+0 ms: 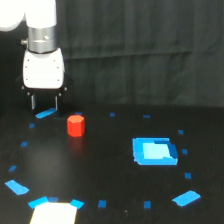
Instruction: Pick up the red object from the table
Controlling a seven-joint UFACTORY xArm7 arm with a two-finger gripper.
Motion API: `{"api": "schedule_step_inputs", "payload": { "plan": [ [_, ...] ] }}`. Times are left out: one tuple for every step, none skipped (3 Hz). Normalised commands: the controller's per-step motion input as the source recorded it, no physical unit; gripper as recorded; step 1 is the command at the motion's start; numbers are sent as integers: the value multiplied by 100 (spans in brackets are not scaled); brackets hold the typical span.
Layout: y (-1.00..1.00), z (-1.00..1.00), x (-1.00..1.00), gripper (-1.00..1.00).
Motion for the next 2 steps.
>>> {"api": "schedule_step_inputs", "payload": {
  "plan": [
    [-100,-9,100,100],
    [-100,-34,63,6]
  ]
}}
